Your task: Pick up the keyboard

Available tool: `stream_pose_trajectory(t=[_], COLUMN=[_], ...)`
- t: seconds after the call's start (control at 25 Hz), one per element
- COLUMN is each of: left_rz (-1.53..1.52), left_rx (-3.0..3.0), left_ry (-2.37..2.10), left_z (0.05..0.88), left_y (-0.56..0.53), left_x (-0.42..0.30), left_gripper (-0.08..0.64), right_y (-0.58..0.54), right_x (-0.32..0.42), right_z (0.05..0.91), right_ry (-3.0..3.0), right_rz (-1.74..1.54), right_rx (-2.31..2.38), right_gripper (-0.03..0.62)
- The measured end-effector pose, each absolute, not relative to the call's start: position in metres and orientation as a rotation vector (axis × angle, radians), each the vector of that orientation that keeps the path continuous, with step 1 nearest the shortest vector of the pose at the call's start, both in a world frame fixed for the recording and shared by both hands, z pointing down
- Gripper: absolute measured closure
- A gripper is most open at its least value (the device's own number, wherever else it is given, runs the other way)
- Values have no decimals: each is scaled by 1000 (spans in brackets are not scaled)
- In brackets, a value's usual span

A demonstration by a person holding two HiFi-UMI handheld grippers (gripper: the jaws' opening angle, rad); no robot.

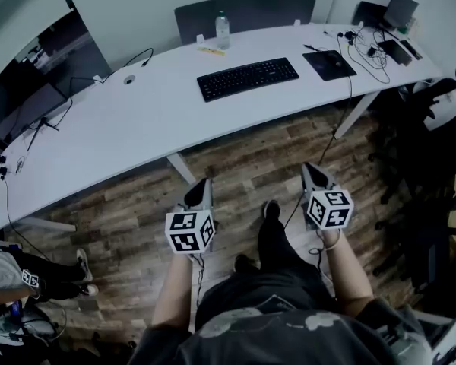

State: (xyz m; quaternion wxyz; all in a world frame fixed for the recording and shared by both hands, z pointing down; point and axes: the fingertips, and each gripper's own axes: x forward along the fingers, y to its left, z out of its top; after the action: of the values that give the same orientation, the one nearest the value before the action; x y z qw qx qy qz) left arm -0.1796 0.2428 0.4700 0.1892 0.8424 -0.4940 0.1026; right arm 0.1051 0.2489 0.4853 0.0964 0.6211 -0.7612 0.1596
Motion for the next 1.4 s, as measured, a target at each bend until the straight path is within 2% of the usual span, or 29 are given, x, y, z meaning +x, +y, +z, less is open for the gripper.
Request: stream_pose_trajectory(t=[0.32, 0.88, 1.4], left_rz=[338, 278, 320], left_rx=[2374, 2231, 2128], left_ry=[-1375, -1497, -1592], left_z=[484, 467, 472], left_y=[187, 43, -19], left_x=[-154, -84, -47], left_gripper=[560, 560, 560], right_y=[190, -22, -103], right_x=[134, 194, 218], right_z=[507, 486, 499], right_ry=[-2249, -2416, -2506], right_rz=[526, 542, 597], right_rx=[1839, 1624, 1440], right_gripper=[591, 591, 591])
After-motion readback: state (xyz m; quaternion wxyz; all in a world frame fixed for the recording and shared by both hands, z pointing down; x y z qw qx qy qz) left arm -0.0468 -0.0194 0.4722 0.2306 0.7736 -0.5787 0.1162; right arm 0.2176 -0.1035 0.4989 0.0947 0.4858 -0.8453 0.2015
